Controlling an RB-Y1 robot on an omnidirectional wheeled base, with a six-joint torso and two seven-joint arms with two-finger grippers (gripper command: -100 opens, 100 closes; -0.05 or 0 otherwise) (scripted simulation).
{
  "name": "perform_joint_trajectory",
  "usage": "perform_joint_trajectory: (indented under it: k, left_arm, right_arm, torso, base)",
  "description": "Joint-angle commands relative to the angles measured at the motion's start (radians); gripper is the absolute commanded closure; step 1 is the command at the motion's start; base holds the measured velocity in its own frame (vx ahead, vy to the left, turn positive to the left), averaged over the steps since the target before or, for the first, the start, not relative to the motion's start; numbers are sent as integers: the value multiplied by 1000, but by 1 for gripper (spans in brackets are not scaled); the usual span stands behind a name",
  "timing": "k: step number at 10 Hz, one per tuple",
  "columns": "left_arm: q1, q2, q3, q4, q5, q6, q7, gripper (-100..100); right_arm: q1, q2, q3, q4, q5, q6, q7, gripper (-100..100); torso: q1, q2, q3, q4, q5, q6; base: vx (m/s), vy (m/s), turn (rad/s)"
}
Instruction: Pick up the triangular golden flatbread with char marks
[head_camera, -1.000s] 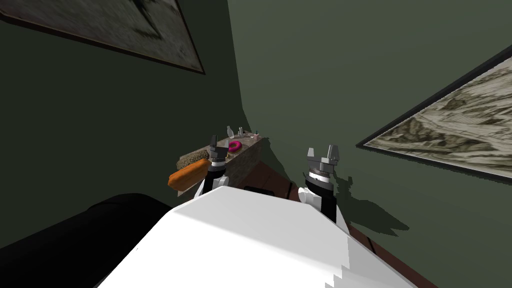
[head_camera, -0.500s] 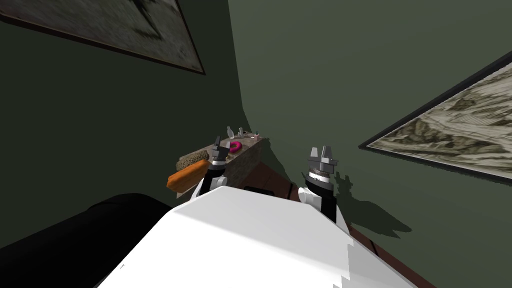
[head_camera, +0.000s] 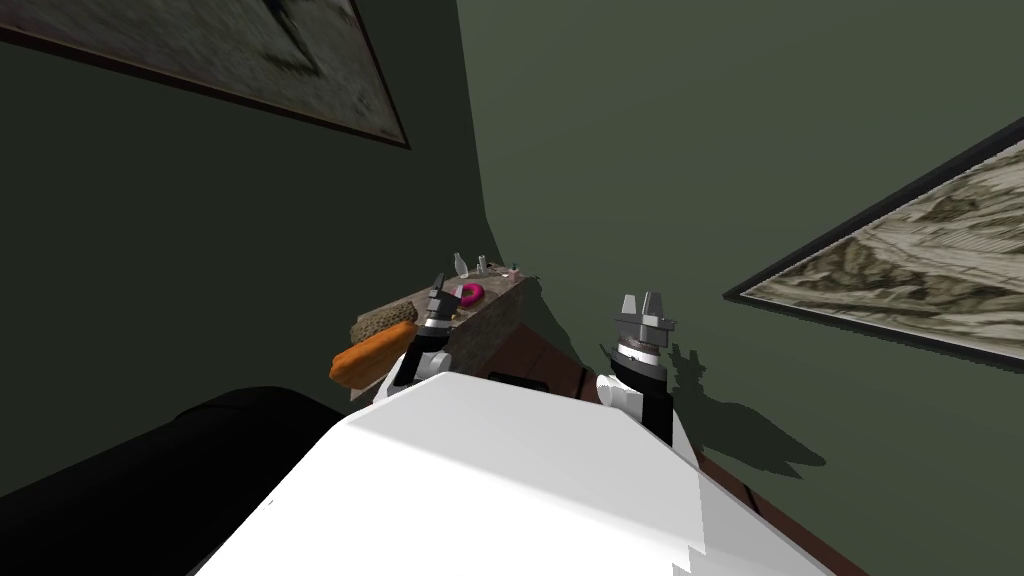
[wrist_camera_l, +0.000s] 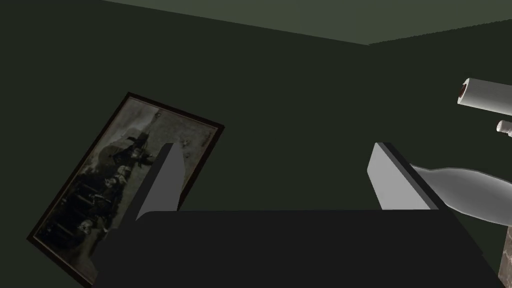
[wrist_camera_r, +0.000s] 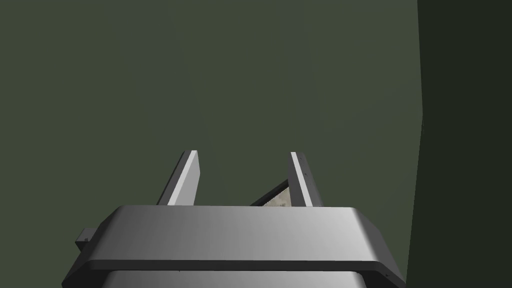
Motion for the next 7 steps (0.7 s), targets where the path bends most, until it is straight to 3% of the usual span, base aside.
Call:
perform_joint_trajectory:
  k: [1, 7]
  left_arm:
    - [-4, 8, 1, -1, 8, 33, 9, -100]
    - [-8, 64, 13, -13, 62, 174, 65, -100]
  right_arm:
    - [0, 0, 0, 0, 0, 0, 0, 0]
    - [0, 0, 0, 0, 0, 0, 0, 0]
  torso:
    - [0, 0, 0, 0, 0, 0]
    - [0, 0, 0, 0, 0, 0]
  base:
    - [19, 8, 4]
    - [25, 11, 5]
